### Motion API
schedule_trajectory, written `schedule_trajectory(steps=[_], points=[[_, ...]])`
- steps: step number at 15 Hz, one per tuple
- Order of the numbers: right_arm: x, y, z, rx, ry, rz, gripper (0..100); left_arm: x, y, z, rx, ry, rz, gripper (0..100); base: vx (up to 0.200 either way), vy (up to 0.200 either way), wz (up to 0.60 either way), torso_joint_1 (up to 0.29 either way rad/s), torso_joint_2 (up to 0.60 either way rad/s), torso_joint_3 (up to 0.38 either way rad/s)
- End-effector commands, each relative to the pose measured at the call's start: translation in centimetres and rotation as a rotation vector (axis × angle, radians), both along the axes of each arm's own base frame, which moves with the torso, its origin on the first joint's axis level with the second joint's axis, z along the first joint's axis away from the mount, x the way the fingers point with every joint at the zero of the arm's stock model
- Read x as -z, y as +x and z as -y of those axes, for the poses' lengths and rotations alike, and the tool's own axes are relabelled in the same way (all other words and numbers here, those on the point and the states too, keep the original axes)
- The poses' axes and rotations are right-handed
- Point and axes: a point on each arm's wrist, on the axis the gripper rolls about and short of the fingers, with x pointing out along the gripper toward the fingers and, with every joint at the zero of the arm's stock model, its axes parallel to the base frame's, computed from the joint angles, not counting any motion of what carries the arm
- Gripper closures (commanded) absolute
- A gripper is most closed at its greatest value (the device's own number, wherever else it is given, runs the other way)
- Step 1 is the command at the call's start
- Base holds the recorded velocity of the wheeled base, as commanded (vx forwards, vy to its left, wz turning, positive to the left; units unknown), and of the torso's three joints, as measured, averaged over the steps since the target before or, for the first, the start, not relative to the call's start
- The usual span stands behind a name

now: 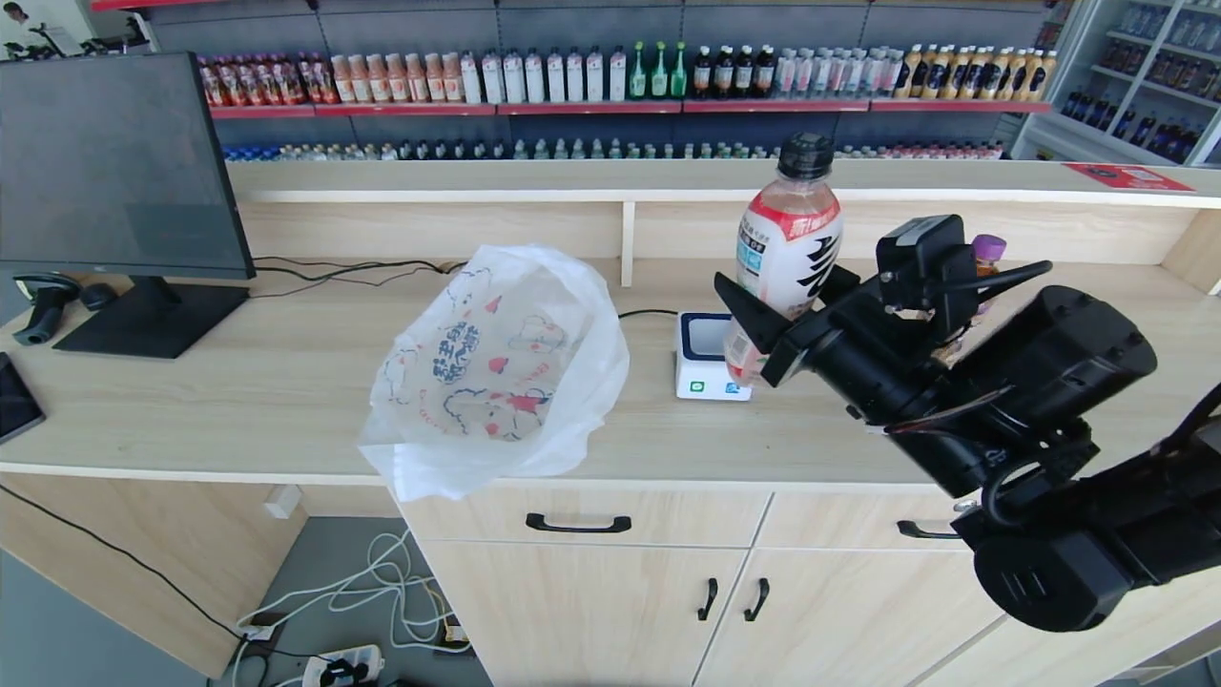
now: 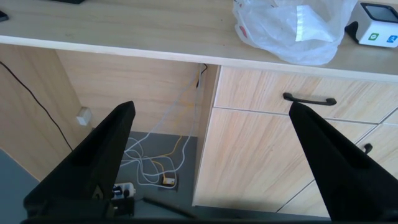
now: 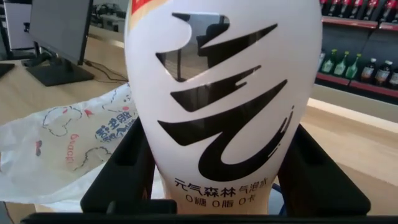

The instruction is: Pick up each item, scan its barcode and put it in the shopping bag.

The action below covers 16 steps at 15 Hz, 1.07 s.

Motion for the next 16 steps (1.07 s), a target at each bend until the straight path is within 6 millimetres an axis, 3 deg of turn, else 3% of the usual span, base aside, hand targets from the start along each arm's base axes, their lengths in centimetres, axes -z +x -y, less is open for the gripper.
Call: schedule_trajectory(steps=[1, 6, 16], points=[[0.8, 1.9, -0.4, 0.021, -0.011, 0.002, 100, 0.0, 0.0, 0.0, 0.000, -0.001, 0.000, 0, 0.000, 0.000, 0.00, 0.000, 0.00, 0.000], [1.8, 3.4, 0.1, 0.076, -0.067, 0.023, 100, 0.0, 0.0, 0.0, 0.001, -0.001, 0.000, 0, 0.000, 0.000, 0.00, 0.000, 0.00, 0.000], [2.3, 7.3, -1.9, 0.110, -0.218, 0.218, 100, 0.0, 0.0, 0.0, 0.001, 0.004, 0.000, 0, 0.000, 0.000, 0.00, 0.000, 0.00, 0.000]])
